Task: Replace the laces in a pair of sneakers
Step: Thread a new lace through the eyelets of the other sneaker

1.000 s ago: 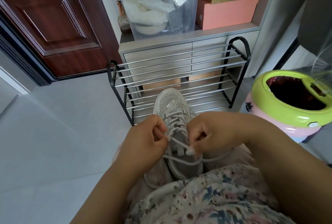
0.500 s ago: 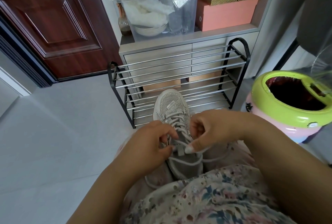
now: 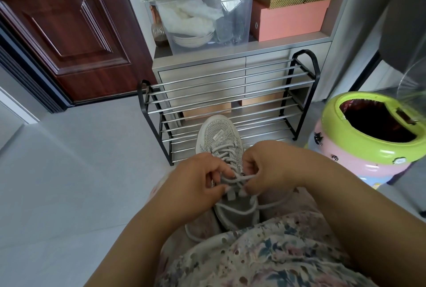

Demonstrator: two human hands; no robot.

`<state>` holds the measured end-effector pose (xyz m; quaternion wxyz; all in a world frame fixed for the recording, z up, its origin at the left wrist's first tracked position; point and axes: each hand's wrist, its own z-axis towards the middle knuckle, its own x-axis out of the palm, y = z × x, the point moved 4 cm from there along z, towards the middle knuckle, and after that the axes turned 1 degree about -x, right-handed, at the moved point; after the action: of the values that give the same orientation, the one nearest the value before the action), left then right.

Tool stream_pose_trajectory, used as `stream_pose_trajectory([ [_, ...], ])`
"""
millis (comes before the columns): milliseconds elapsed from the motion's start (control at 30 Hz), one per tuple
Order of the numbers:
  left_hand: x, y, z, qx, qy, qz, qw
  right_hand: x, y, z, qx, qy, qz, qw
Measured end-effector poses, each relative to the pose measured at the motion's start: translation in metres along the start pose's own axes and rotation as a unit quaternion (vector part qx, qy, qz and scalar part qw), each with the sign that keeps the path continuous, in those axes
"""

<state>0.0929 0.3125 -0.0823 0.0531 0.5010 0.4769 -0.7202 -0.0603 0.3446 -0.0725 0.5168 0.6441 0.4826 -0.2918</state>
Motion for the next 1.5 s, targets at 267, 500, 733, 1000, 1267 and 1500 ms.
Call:
stream_pose_trajectory([
  [267, -0.001, 0.003, -0.001, -0.014, -0.007, -0.021, 1.000, 0.004, -0.004, -0.002, -0.008, -0.008, 0.009, 1.000],
  [500, 0.002, -0.008, 0.004, -0.002, 0.039, -0.142, 0.989, -0.026, 0.009, -0.018, -0.166, -0.001, 0.521, 0.837],
  [733, -0.008, -0.003, 0.006, -0.016, 0.044, -0.212, 0.976, -0.032, -0.016, -0.012, -0.153, -0.061, 0.669, 0.725],
  [1000, -0.015, -0.001, -0.002, -0.057, 0.049, -0.287, 0.955, -0.028, -0.041, -0.018, -0.047, 0.026, 0.241, 0.969],
  [1267, 0.000, -0.010, -0.013, -0.029, 0.119, -0.120, 0.985, -0.026, -0.010, -0.021, -0.111, 0.127, 0.615, 0.771],
  [1500, -0.027, -0.015, -0.008, -0.016, 0.026, -0.229, 0.973, -0.041, 0.012, -0.019, -0.191, -0.021, 0.664, 0.723],
])
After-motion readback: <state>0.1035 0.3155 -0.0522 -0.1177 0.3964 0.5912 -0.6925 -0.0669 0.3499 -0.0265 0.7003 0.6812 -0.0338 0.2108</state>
